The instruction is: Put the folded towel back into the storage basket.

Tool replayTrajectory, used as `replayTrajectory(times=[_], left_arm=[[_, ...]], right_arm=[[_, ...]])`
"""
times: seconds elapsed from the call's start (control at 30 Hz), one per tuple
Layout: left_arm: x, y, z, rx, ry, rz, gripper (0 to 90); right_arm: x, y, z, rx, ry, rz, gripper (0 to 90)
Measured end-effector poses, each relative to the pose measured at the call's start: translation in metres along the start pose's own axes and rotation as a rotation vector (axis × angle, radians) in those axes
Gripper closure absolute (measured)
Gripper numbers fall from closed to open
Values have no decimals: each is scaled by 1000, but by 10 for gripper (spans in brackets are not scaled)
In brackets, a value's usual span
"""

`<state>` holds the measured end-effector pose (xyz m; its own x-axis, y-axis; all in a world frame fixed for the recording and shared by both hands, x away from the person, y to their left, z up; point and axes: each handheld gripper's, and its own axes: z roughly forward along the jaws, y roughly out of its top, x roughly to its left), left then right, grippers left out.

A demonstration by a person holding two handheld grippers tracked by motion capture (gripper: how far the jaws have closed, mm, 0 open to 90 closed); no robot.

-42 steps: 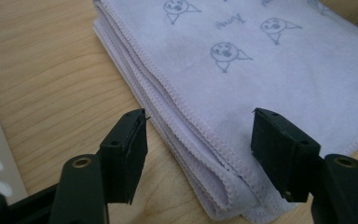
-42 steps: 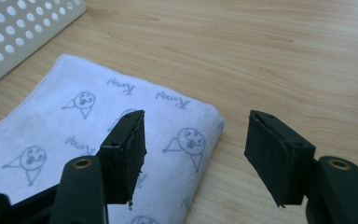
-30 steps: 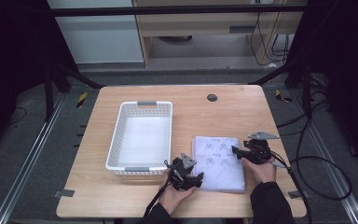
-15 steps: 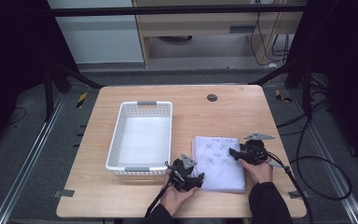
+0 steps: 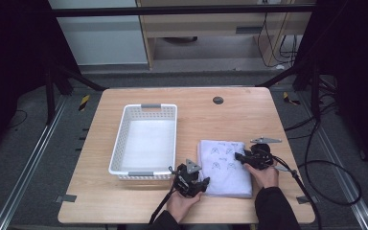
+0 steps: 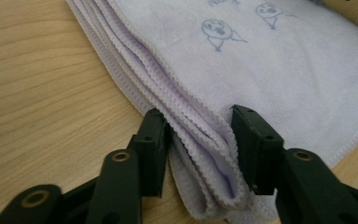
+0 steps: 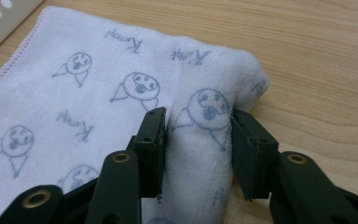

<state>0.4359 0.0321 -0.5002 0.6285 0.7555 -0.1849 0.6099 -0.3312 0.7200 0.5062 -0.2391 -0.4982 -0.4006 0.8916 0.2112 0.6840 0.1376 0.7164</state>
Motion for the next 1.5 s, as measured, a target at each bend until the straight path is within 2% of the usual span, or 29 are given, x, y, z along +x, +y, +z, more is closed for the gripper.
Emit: replayTrajectory(times=[0.13, 0.37, 0.6, 0.77, 1.0, 1.3, 1.5], left_arm=[[0, 0, 0, 0, -23, -18, 653], [-4, 2, -3, -20, 2, 16, 738], [-5, 7, -12, -44, 9, 41, 752], [-7, 12, -21, -65, 14, 68, 755], [-5, 18, -32, -83, 6, 74, 758], [-10, 28, -48, -108, 18, 116, 758], [-10, 32, -54, -103, 25, 130, 758]], right_arm=[[0, 0, 0, 0, 11, 3, 661], [1, 1, -4, -18, 17, 1, 727], [2, 4, -12, -42, 31, -9, 740], [8, 8, -21, -65, 37, -25, 742], [15, 14, -32, -95, 36, -40, 743], [22, 23, -47, -143, 34, -58, 742], [26, 26, -53, -170, 30, -72, 742]])
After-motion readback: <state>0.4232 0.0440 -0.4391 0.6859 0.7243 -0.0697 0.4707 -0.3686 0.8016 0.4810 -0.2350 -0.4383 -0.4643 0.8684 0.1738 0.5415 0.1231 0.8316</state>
